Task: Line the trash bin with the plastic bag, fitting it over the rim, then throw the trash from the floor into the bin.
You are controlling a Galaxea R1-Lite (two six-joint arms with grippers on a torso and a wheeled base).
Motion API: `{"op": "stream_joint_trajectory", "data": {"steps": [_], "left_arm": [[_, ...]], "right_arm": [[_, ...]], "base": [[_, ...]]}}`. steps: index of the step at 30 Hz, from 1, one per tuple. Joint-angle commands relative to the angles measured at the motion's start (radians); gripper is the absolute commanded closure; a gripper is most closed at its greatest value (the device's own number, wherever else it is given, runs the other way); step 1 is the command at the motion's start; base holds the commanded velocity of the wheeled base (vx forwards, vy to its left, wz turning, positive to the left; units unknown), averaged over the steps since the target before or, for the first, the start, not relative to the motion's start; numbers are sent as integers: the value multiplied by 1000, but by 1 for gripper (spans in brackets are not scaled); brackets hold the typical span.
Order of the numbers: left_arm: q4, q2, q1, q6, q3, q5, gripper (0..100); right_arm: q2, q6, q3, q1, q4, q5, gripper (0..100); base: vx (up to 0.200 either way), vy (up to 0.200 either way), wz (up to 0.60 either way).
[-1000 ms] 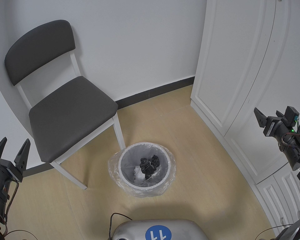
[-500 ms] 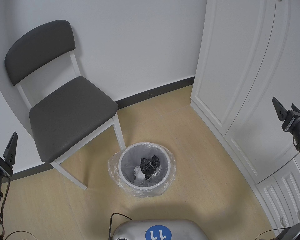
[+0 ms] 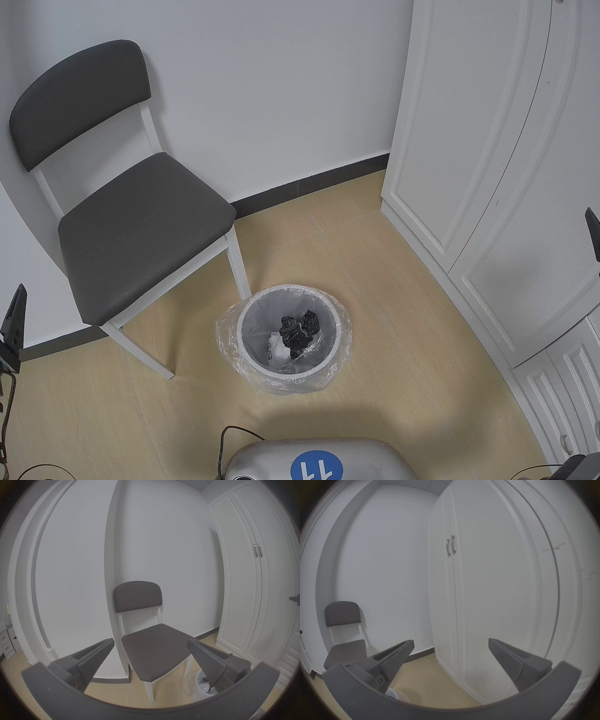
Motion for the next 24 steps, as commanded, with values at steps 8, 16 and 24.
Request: {"op": "stream_joint_trajectory", "data": {"steps": [8,16,24], "left_arm": [[115,-161,0,3,-47,2,0],[291,-308,0,6,-90,-1,0],[348,-373,15,42,-116,-1,0]], "right_arm": [[-163,-5,49,-10,0,1,0],[-303,-5,99,-39,4,2,0],[-476,-5,90,-39,173,2,0]], "base": [[0,0,0],[0,0,0],[0,0,0]]}}
